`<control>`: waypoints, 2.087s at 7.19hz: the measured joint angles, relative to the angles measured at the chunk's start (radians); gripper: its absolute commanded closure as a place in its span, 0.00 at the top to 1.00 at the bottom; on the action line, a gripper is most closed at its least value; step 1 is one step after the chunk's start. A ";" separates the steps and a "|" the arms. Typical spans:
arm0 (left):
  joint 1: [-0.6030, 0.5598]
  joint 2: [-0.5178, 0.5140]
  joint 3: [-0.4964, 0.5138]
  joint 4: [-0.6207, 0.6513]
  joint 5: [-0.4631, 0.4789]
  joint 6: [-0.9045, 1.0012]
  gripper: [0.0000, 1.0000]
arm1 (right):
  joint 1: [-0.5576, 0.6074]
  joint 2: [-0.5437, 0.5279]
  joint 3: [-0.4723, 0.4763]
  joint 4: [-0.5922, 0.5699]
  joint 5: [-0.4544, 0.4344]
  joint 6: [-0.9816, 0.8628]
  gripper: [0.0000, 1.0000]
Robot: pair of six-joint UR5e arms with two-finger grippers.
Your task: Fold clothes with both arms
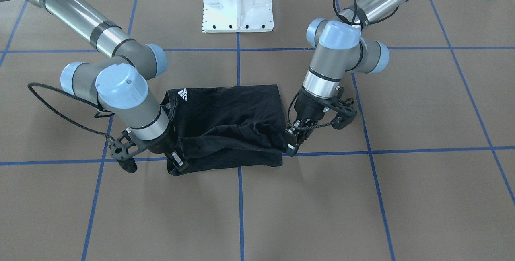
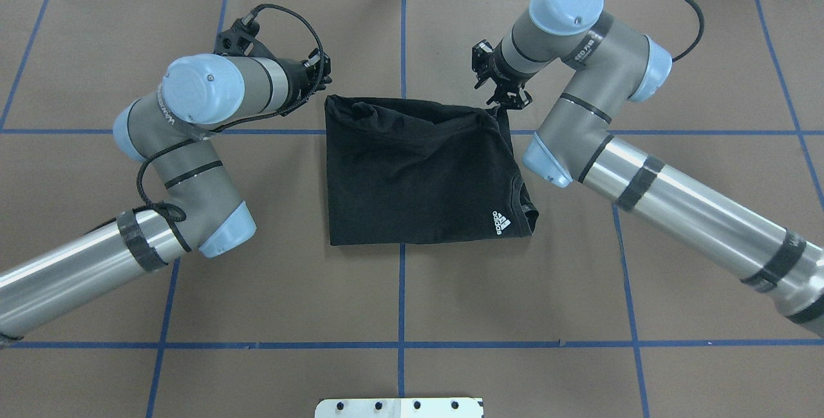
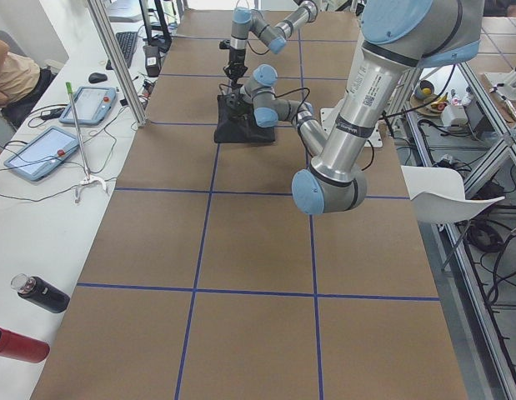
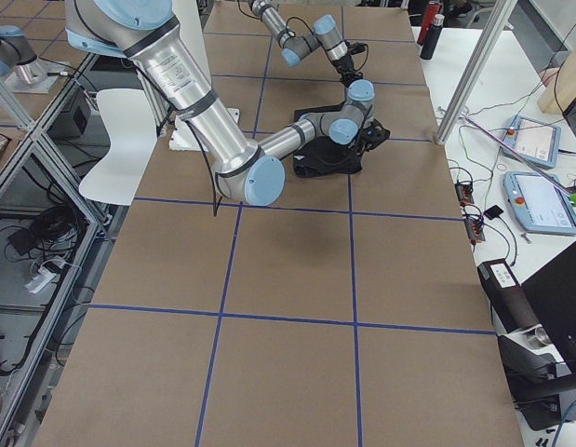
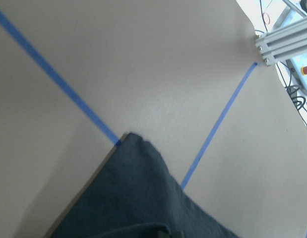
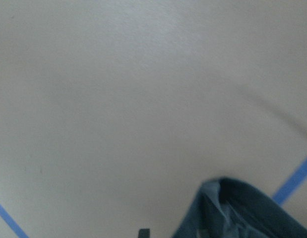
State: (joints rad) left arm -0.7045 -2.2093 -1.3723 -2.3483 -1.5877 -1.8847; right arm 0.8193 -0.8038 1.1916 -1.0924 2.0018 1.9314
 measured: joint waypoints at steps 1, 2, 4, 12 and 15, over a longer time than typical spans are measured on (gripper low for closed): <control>-0.036 -0.013 0.056 -0.039 -0.002 0.041 1.00 | 0.044 0.027 -0.059 0.019 0.032 -0.067 1.00; -0.058 -0.018 0.078 -0.055 -0.006 0.060 1.00 | 0.073 0.028 -0.068 0.026 0.065 -0.103 1.00; -0.073 -0.016 0.080 -0.064 -0.036 0.079 1.00 | 0.087 -0.014 -0.007 0.026 0.084 -0.122 1.00; -0.272 0.484 -0.366 0.052 -0.367 1.150 1.00 | 0.378 -0.507 0.343 -0.125 0.232 -1.180 1.00; -0.640 0.662 -0.354 0.186 -0.696 1.647 1.00 | 0.585 -0.681 0.341 -0.179 0.310 -1.608 1.00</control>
State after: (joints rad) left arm -1.3447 -1.5469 -1.7265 -2.1625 -2.2834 -0.2380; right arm 1.4041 -1.4850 1.5330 -1.2714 2.3117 0.3230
